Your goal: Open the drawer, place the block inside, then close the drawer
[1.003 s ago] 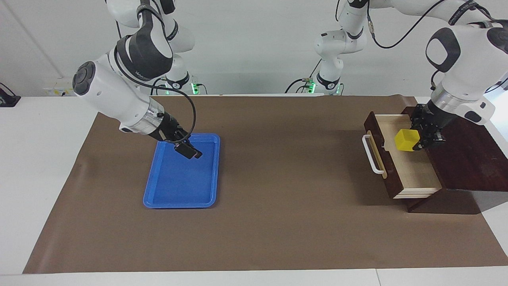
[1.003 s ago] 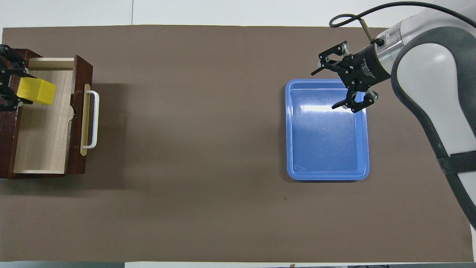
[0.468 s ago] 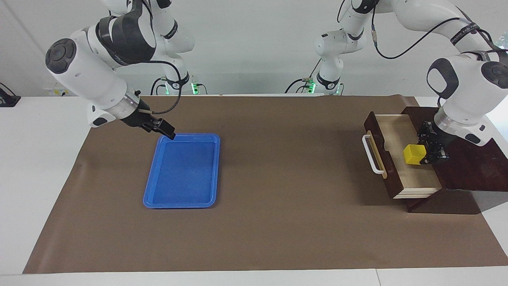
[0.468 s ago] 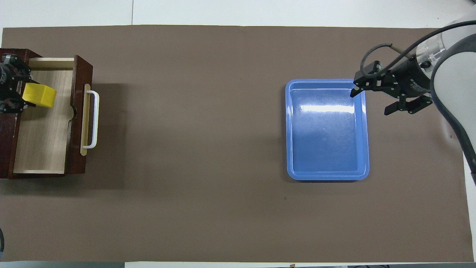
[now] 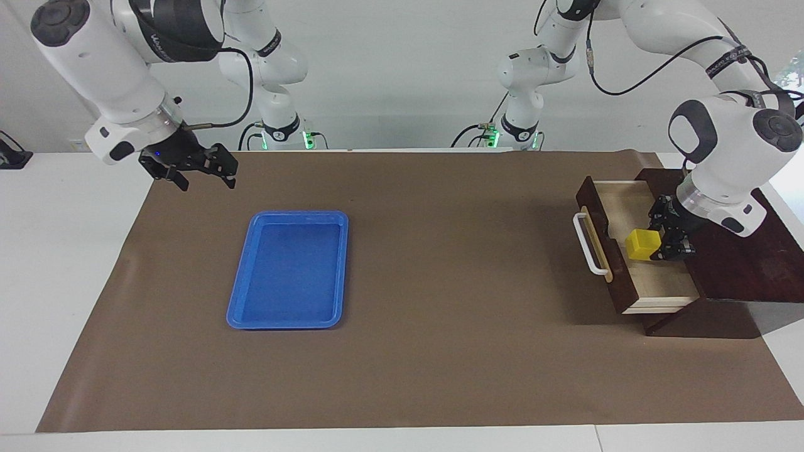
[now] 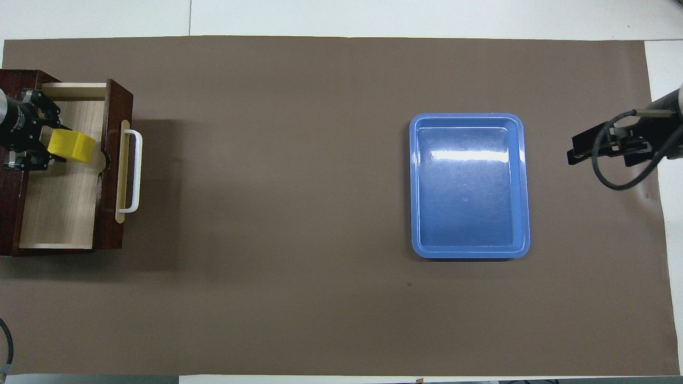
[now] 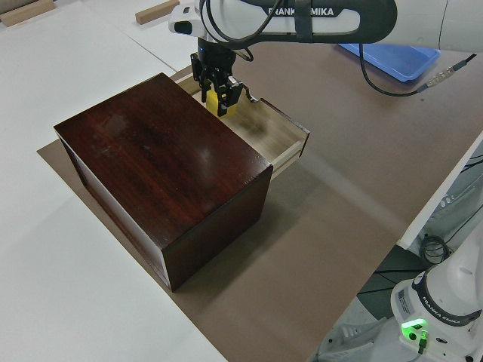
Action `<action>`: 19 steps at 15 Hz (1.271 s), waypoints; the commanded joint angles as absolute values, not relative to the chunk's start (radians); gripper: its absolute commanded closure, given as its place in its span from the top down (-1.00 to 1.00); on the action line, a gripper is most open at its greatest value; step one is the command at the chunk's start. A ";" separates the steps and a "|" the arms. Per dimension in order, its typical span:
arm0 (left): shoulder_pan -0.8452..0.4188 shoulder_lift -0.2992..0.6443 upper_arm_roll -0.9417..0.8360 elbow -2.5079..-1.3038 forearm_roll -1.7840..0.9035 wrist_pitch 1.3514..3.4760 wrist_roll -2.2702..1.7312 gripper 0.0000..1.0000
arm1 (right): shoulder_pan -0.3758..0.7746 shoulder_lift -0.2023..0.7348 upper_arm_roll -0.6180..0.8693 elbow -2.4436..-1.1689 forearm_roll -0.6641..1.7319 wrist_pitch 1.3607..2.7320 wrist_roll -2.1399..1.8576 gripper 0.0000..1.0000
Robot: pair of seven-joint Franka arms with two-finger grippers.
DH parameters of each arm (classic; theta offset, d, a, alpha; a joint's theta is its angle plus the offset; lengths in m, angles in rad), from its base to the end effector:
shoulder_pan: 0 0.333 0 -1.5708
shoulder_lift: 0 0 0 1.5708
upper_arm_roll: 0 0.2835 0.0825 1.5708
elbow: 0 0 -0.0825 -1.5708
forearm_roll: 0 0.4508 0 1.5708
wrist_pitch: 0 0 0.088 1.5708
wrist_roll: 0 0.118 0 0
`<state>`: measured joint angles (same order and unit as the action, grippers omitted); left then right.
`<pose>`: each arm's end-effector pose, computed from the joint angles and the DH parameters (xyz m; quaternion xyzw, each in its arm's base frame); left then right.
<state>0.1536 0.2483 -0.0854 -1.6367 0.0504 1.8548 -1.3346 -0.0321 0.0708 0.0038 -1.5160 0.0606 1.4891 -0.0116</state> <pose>0.6861 0.0547 0.4067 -0.7678 -0.6404 0.0037 0.0196 0.6304 -0.0104 0.5594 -0.9983 0.0073 0.0482 0.0314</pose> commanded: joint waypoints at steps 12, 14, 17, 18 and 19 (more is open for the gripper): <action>0.161 0.169 -0.091 -1.772 -0.018 1.868 -1.325 -1.00 | -0.179 -0.069 0.164 -1.677 -0.015 1.534 -0.040 1.00; 0.163 0.167 -0.089 -1.773 -0.023 1.873 -1.331 -1.00 | -0.184 -0.049 0.160 -1.661 -0.015 1.534 -0.043 1.00; 0.164 0.160 -0.089 -1.784 -0.025 1.881 -1.336 -1.00 | -0.186 -0.028 0.156 -1.611 -0.015 1.503 -0.044 1.00; 0.164 0.158 -0.089 -1.796 -0.025 1.890 -1.339 -1.00 | -0.187 -0.028 0.156 -1.608 -0.015 1.494 -0.044 1.00; 0.164 0.153 -0.089 -1.804 -0.025 1.899 -1.339 -1.00 | -0.184 -0.031 0.156 -1.614 -0.014 1.491 -0.043 1.00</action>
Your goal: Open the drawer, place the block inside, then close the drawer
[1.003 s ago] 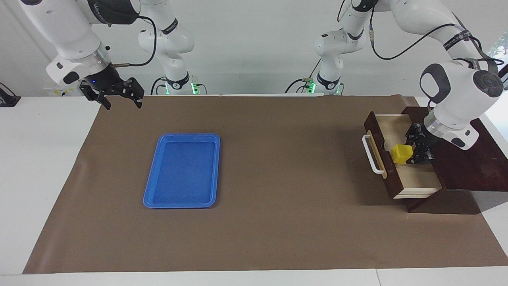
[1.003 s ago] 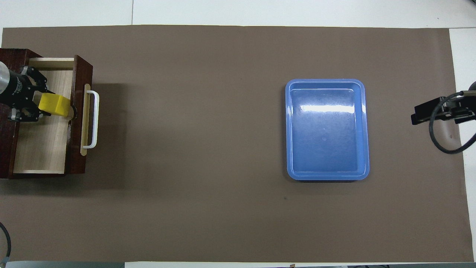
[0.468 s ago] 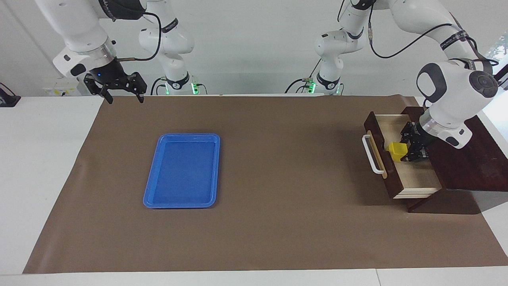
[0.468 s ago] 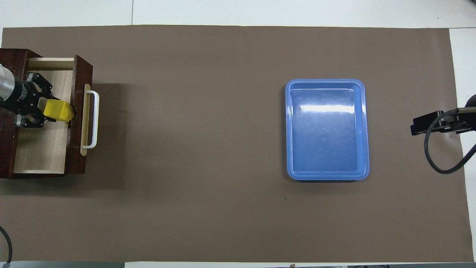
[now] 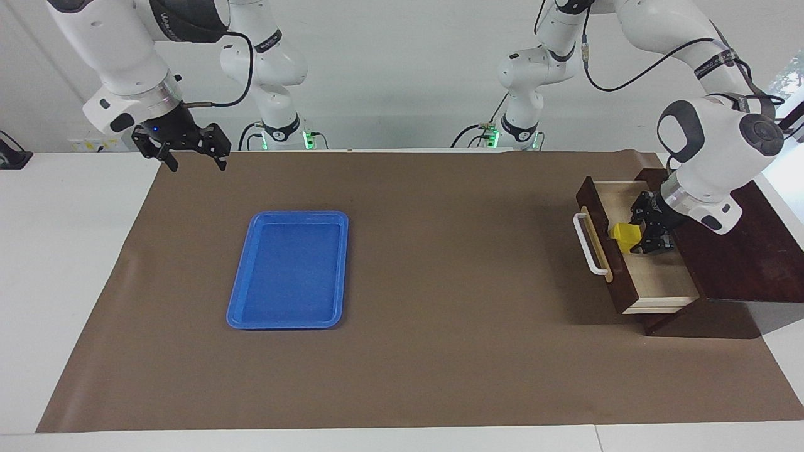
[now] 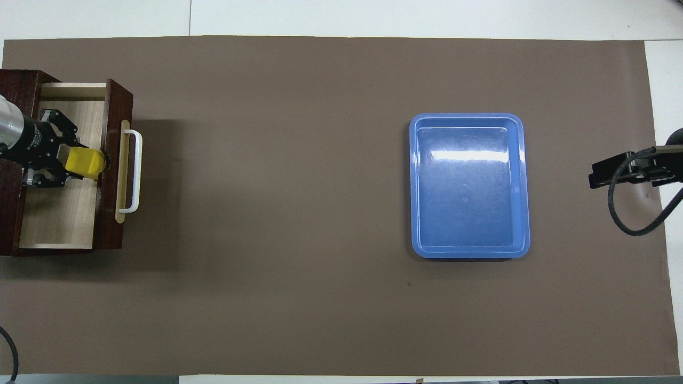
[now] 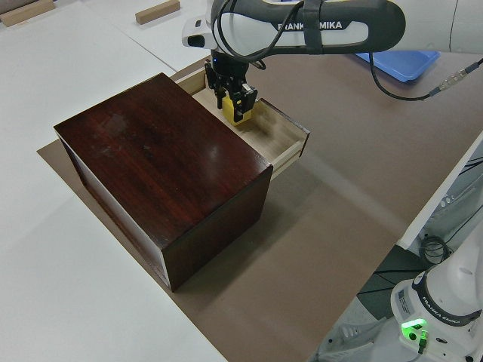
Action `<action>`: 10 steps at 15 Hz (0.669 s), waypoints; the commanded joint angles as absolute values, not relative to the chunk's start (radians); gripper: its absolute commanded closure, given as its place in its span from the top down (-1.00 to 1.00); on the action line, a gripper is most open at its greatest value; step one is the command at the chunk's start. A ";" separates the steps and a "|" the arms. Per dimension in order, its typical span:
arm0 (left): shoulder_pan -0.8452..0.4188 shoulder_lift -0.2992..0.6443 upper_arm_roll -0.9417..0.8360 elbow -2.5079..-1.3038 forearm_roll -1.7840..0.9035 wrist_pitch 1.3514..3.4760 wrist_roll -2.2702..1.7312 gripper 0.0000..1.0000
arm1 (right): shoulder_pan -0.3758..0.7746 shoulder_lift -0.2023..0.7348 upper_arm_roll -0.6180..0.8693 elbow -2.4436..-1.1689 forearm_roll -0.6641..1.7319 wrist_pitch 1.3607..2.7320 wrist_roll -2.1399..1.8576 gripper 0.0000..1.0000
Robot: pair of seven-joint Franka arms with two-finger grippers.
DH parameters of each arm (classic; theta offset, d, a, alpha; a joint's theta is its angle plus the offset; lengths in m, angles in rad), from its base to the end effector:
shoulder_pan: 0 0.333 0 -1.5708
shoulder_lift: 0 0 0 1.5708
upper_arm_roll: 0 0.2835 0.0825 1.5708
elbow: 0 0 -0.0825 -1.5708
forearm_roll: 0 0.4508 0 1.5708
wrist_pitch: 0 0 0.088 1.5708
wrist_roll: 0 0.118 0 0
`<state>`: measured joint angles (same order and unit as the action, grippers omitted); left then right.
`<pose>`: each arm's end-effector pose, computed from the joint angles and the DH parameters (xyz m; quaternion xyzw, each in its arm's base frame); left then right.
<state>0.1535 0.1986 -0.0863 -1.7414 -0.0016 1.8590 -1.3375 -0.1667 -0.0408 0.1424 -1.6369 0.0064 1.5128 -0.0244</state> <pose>0.6635 0.0465 0.3847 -0.7622 -0.6460 0.0378 0.0163 0.6015 -0.0126 0.5655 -0.9991 0.0001 0.0418 0.0013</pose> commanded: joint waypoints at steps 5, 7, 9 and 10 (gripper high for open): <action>0.166 0.141 -0.087 -1.836 -0.025 1.925 -1.339 -0.93 | -0.103 -0.029 0.064 -1.608 -0.008 1.463 -0.035 1.00; 0.167 0.135 -0.087 -1.853 -0.023 1.934 -1.339 -0.22 | -0.086 -0.026 0.049 -1.606 -0.006 1.466 -0.037 1.00; 0.167 0.124 -0.087 -1.868 -0.023 1.936 -1.333 0.12 | -0.037 -0.017 -0.009 -1.594 -0.008 1.470 -0.041 1.00; 0.167 0.124 -0.087 -1.871 -0.023 1.937 -1.333 0.71 | -0.037 -0.015 -0.009 -1.594 -0.008 1.467 -0.041 1.00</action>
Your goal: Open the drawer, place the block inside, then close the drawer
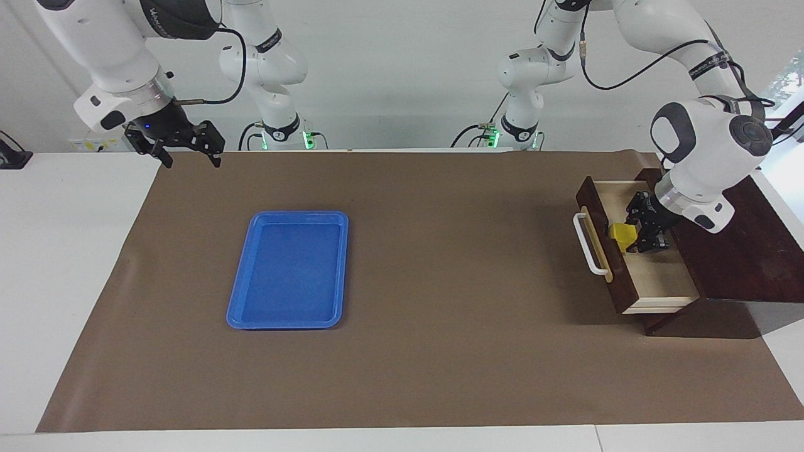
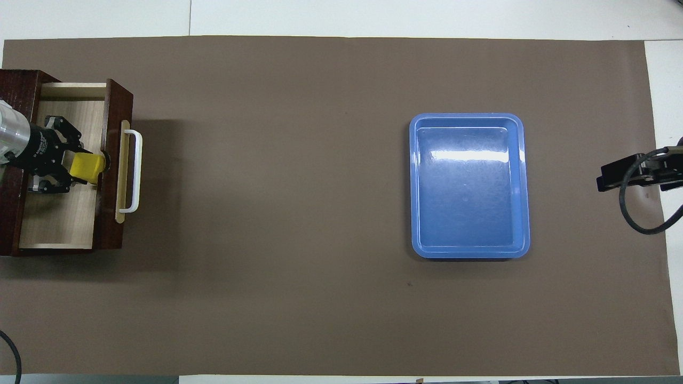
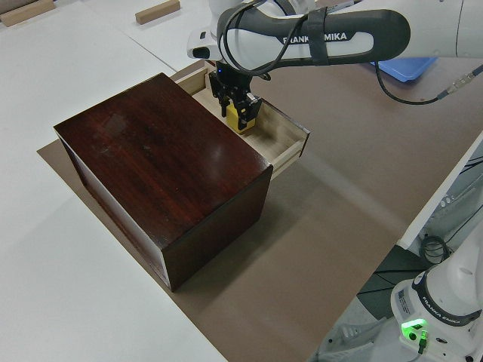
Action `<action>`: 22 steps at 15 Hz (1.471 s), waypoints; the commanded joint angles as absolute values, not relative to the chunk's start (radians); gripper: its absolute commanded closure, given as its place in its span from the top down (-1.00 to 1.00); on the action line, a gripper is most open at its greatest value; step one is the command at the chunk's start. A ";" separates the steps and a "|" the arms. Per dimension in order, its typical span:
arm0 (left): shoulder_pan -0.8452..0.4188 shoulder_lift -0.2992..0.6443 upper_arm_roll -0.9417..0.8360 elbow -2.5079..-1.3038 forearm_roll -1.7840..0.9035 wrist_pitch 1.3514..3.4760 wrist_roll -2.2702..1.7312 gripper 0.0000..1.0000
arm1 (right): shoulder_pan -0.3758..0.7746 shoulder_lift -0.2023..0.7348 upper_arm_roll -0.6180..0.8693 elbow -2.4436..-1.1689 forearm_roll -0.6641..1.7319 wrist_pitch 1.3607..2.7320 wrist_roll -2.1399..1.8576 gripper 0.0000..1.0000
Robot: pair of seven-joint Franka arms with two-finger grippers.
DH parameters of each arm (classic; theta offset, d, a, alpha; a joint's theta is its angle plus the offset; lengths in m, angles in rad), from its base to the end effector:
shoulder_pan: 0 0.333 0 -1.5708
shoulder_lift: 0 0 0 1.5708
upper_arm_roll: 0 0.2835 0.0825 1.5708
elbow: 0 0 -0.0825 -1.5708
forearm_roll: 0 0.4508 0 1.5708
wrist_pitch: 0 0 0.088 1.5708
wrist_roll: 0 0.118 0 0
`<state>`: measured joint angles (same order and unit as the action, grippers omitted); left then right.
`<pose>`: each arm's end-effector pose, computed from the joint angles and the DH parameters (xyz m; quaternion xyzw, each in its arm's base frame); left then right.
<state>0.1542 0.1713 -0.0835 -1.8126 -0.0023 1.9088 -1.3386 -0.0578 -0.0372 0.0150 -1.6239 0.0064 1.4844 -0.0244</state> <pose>0.6528 0.0474 0.3690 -0.7608 -0.6479 0.0349 0.0155 0.5989 -0.0247 0.5683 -0.9986 0.0091 0.0510 0.0046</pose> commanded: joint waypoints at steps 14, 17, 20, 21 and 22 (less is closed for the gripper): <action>0.150 0.037 -0.109 -1.689 -0.015 1.757 -1.223 1.00 | -0.083 -0.021 0.035 -1.597 -0.012 1.463 -0.044 1.00; 0.149 0.005 -0.133 -1.684 -0.028 1.746 -1.012 1.00 | -0.075 -0.028 0.035 -1.605 -0.023 1.465 -0.044 1.00; 0.092 -0.014 -0.141 -1.721 -0.041 1.769 -1.008 1.00 | -0.072 -0.028 0.037 -1.606 -0.040 1.465 -0.044 1.00; 0.078 -0.026 -0.141 -1.751 -0.041 1.787 -1.056 1.00 | -0.072 -0.028 0.037 -1.606 -0.040 1.466 -0.044 1.00; 0.066 -0.032 -0.141 -1.781 -0.041 1.810 -1.136 1.00 | -0.072 -0.028 0.037 -1.606 -0.040 1.466 -0.044 1.00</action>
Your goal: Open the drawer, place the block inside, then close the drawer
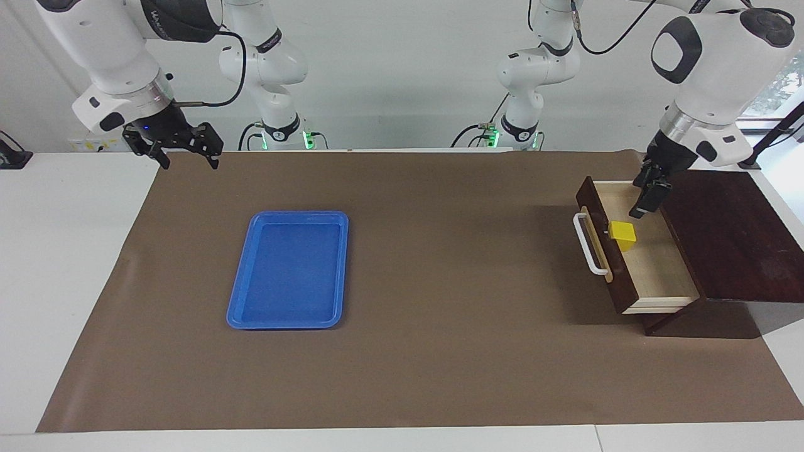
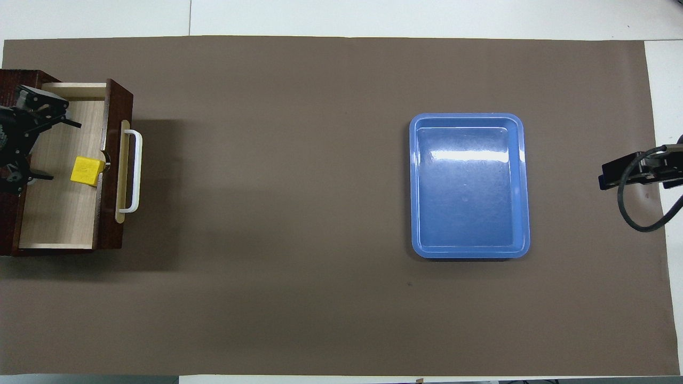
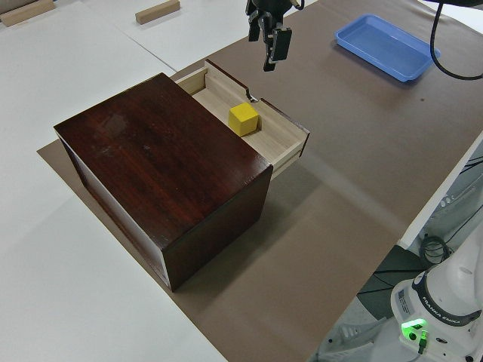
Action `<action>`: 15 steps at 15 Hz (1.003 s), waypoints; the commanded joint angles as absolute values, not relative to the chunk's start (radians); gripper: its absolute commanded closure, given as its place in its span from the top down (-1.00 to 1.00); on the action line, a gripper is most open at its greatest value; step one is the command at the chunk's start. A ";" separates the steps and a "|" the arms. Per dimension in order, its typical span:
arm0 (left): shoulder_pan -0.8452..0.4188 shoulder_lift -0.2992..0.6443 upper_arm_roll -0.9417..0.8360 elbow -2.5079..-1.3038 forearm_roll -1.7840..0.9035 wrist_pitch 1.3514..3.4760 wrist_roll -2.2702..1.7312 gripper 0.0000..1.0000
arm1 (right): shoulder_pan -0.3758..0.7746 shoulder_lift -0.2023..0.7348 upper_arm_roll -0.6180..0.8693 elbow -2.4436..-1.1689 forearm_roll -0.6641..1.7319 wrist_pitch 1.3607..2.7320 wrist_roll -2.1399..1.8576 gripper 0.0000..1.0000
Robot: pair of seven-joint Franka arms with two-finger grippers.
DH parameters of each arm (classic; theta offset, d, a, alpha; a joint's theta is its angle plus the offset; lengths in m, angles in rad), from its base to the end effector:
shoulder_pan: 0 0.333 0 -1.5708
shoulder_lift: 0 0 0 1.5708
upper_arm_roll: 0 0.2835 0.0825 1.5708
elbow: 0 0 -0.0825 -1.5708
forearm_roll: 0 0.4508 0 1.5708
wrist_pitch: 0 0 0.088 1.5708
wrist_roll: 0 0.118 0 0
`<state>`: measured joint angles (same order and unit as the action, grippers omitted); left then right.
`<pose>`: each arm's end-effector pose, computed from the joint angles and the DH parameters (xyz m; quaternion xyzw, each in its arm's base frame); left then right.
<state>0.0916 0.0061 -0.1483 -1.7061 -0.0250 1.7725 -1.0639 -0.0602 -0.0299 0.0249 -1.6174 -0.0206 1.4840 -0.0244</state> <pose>0.6359 -0.0384 0.5217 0.8743 0.4842 0.0188 0.0268 0.6010 -0.0236 0.5674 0.9986 -0.0058 -0.0520 0.0091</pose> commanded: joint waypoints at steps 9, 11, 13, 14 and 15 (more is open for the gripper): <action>0.020 0.037 -0.140 -1.907 0.026 1.977 -1.509 1.00 | -0.072 -0.031 0.035 -1.611 -0.035 1.473 -0.046 1.00; 0.029 0.057 -0.138 -1.914 0.047 2.019 -1.502 1.00 | -0.072 -0.037 0.037 -1.617 -0.037 1.476 -0.045 1.00; 0.034 0.084 -0.138 -1.916 0.070 2.052 -1.502 1.00 | -0.071 -0.037 0.037 -1.617 -0.035 1.476 -0.044 1.00; 0.040 0.093 -0.137 -1.916 0.078 2.072 -1.500 1.00 | -0.072 -0.037 0.037 -1.617 -0.035 1.477 -0.044 1.00; 0.055 0.104 -0.137 -1.916 0.078 2.095 -1.499 1.00 | -0.072 -0.035 0.037 -1.615 -0.034 1.477 -0.044 1.00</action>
